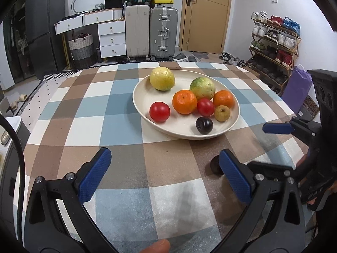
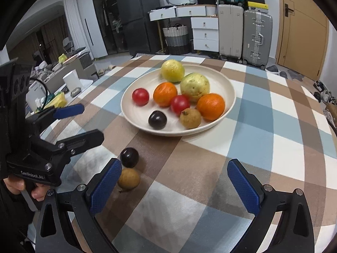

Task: Organize fruits
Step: 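Move both open grippers back toward the remaining plum and brown fruit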

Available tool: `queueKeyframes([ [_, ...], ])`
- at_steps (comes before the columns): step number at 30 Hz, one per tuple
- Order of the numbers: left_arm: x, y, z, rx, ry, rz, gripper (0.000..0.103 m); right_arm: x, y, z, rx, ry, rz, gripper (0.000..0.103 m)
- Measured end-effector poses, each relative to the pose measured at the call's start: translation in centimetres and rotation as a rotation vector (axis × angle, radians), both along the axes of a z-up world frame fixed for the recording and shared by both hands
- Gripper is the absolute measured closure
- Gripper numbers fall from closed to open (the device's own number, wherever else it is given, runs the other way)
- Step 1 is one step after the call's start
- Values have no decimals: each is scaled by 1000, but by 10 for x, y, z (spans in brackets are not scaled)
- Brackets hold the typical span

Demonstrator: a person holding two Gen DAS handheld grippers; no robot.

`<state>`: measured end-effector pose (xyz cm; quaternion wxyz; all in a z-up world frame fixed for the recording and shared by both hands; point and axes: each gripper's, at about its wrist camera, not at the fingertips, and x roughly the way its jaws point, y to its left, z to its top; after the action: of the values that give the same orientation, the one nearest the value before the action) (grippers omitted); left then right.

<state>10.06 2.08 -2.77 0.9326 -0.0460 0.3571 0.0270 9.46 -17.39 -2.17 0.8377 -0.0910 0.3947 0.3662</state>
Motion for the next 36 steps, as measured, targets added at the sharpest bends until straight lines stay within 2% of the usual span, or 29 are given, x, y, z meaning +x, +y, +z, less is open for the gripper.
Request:
queueKeyframes([
  [7, 1, 8, -2, -47, 14, 13, 1, -8, 10, -7, -37, 20, 60, 1],
  [12, 2, 8, -3, -45, 15, 10, 1, -18, 21, -13, -82, 14, 105, 1],
  [19, 5, 4, -6, -28, 26, 3, 1, -20, 23, -15, -108, -11, 101, 2],
  [21, 5, 4, -6, -30, 27, 3, 1, -21, 23, -15, -111, -16, 101, 6],
  [23, 5, 4, -6, -34, 29, 4, 1, -21, 24, -15, -111, -17, 105, 15],
  [28, 5, 4, -6, -35, 28, 2, 1, -28, 29, -17, -145, -54, 135, 23],
  [36, 5, 4, -6, -35, 32, 1, 1, -33, 31, -15, -129, -64, 181, 46],
])
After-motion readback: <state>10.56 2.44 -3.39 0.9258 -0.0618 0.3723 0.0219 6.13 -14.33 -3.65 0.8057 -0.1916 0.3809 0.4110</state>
